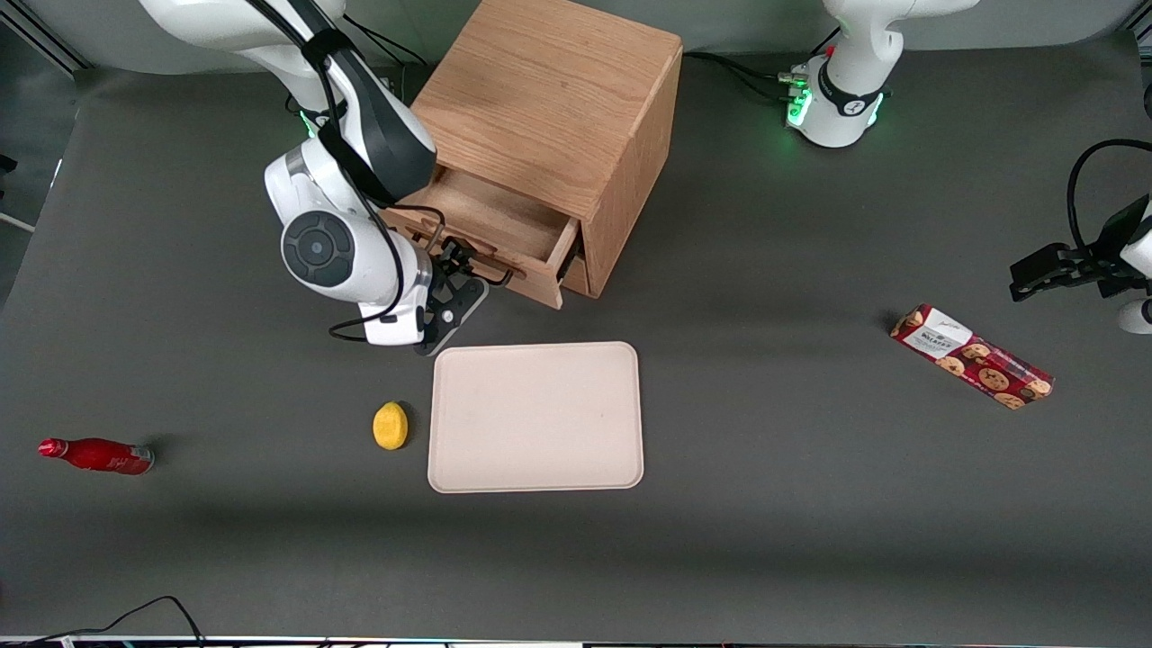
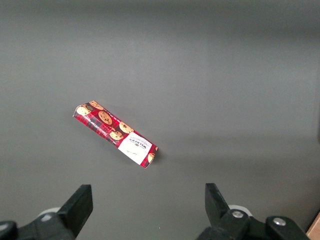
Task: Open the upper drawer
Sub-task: 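Pull the upper drawer outward by its handle with the right gripper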
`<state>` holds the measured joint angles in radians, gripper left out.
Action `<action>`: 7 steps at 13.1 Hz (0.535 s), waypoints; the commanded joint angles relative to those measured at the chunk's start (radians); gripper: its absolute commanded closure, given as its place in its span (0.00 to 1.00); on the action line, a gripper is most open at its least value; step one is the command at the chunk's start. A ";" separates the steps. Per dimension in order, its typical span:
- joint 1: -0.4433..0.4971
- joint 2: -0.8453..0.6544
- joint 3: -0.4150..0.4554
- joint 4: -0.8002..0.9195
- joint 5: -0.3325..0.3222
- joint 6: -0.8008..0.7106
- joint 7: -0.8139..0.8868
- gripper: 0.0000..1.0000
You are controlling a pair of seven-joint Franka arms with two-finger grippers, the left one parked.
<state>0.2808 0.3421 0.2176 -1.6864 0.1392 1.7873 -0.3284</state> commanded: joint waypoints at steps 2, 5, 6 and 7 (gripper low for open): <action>-0.032 0.057 0.008 0.063 -0.018 -0.003 -0.040 0.00; -0.052 0.077 0.008 0.082 -0.018 -0.003 -0.060 0.00; -0.054 0.077 0.008 0.086 -0.018 -0.003 -0.060 0.00; -0.057 0.078 0.008 0.091 -0.018 -0.003 -0.060 0.00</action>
<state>0.2339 0.4003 0.2172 -1.6306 0.1340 1.7880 -0.3677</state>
